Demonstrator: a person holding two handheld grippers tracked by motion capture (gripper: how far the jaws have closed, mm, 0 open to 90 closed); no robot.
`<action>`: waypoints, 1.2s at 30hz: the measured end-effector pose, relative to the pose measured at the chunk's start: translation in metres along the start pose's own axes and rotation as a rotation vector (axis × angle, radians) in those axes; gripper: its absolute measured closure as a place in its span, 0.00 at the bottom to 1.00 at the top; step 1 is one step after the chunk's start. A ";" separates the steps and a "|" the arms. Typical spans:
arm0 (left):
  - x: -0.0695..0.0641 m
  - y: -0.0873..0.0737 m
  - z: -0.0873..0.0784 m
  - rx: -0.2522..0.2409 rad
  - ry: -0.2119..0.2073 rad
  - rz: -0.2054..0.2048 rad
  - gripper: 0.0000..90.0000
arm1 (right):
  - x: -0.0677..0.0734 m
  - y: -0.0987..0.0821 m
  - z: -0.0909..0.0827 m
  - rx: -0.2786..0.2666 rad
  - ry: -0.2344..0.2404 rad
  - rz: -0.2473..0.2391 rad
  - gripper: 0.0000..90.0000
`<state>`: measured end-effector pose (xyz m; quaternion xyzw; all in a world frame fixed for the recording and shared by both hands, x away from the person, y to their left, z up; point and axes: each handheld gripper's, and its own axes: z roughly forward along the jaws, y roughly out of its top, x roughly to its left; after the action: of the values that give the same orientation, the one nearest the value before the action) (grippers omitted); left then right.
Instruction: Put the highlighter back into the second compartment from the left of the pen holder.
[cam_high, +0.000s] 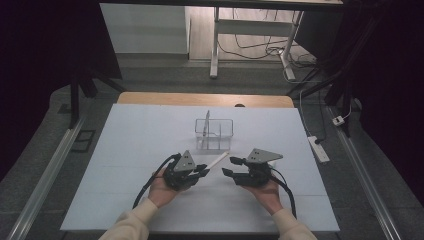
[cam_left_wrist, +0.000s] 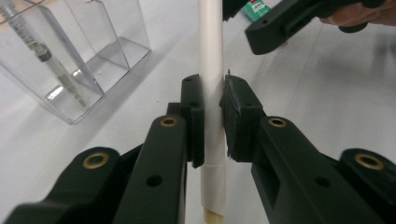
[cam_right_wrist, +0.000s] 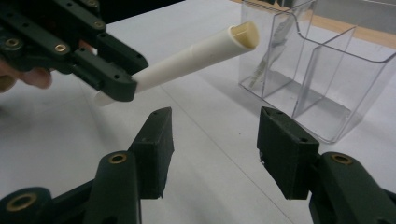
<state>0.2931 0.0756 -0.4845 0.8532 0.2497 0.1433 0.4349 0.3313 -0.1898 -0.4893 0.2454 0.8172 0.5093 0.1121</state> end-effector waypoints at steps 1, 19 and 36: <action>0.000 0.000 0.000 0.000 -0.002 0.002 0.88 | -0.001 0.000 0.000 -0.001 -0.003 0.003 0.50; -0.010 0.003 0.008 -0.015 -0.042 0.035 0.88 | -0.007 -0.002 0.001 -0.012 -0.005 0.070 0.50; -0.006 0.001 0.014 0.021 -0.014 0.003 0.88 | -0.006 0.001 -0.002 -0.061 0.053 0.102 0.50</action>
<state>0.2947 0.0623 -0.4921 0.8591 0.2468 0.1353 0.4275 0.3361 -0.1942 -0.4883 0.2696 0.7905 0.5452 0.0719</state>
